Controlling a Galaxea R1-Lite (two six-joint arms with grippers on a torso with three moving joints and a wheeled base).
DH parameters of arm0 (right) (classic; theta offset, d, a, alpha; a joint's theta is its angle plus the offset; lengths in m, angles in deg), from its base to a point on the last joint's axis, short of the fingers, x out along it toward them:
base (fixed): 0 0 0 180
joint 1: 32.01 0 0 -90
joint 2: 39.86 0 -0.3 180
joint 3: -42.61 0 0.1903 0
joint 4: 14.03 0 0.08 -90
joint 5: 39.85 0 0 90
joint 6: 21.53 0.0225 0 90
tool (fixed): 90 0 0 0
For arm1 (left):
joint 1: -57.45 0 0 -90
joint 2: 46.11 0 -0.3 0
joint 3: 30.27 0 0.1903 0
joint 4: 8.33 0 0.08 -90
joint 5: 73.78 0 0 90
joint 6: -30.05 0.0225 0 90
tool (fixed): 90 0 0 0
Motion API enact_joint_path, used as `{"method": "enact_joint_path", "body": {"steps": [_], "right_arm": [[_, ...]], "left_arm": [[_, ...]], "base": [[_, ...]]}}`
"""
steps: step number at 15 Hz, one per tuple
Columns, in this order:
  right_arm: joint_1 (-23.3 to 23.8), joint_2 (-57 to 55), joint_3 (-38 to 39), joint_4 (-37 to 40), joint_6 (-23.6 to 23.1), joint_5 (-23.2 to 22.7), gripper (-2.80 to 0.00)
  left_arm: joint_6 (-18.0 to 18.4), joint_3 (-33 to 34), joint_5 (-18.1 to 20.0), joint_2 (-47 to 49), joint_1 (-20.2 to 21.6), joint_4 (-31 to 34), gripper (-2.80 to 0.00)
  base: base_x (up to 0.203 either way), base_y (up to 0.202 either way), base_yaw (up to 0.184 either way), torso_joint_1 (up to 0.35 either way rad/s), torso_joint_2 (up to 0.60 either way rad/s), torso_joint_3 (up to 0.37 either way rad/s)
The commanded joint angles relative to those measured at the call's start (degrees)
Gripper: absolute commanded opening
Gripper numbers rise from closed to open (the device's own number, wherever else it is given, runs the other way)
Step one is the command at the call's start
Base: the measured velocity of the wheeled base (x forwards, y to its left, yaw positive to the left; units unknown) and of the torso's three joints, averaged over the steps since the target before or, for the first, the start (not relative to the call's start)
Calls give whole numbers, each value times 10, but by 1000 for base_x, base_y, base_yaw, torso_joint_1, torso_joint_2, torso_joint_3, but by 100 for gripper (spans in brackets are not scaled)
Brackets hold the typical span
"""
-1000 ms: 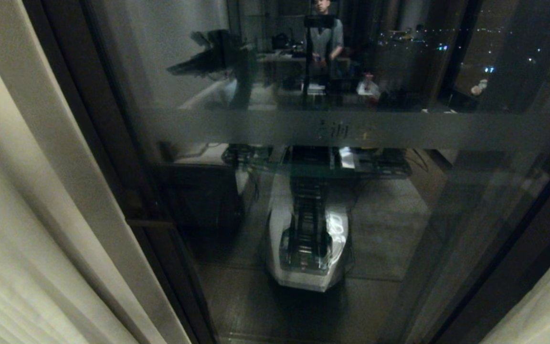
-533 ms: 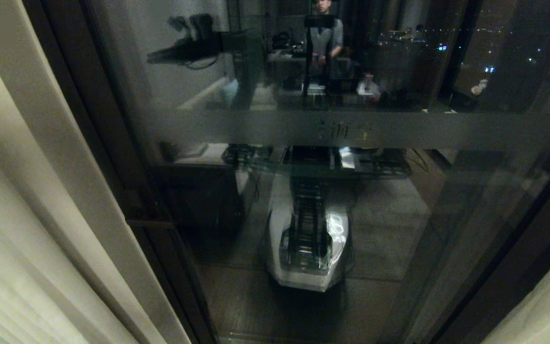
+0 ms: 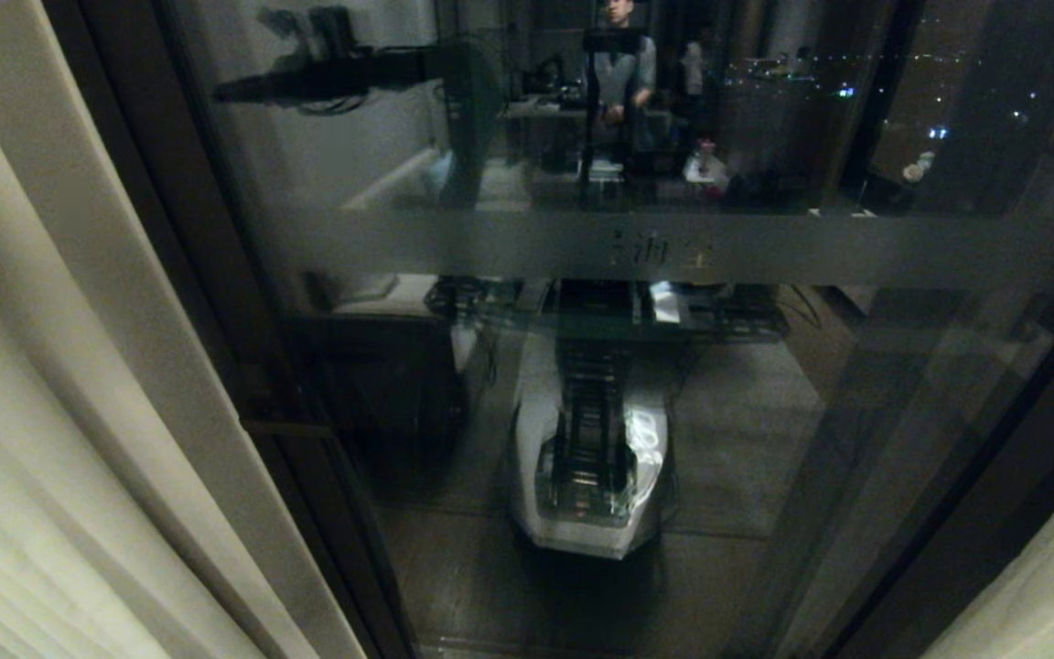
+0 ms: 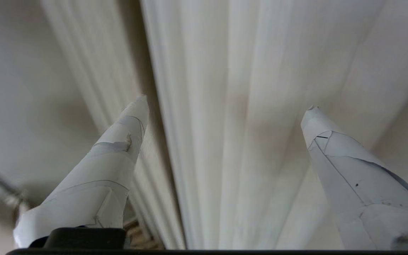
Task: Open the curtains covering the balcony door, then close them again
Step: Close the inner curtains on both sides
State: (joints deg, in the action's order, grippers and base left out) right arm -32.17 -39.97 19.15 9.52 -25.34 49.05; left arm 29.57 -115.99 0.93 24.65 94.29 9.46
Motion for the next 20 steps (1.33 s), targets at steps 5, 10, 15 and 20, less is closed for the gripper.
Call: {"method": "enact_joint_path", "body": {"steps": [5, 10, 15, 20], "right_arm": [[0, 0, 0, 0, -1, 0, -280], [0, 0, 0, 0, -1, 0, -280], [0, 0, 0, 0, -1, 0, -280], [0, 0, 0, 0, -1, 0, -280]], "left_arm": [[2, -66, 92, 94, 37, -8, 0], [1, -92, 131, 127, 59, -10, 0], [1, -89, 135, 134, 56, -29, -280], [1, -89, 163, 134, 57, -30, -280]], "base": [[0, 0, 0, 0, 0, 0], [0, 0, 0, 0, 0, 0], [0, 0, 0, 0, 0, 0], [0, 0, 0, 0, 0, 0]]}}
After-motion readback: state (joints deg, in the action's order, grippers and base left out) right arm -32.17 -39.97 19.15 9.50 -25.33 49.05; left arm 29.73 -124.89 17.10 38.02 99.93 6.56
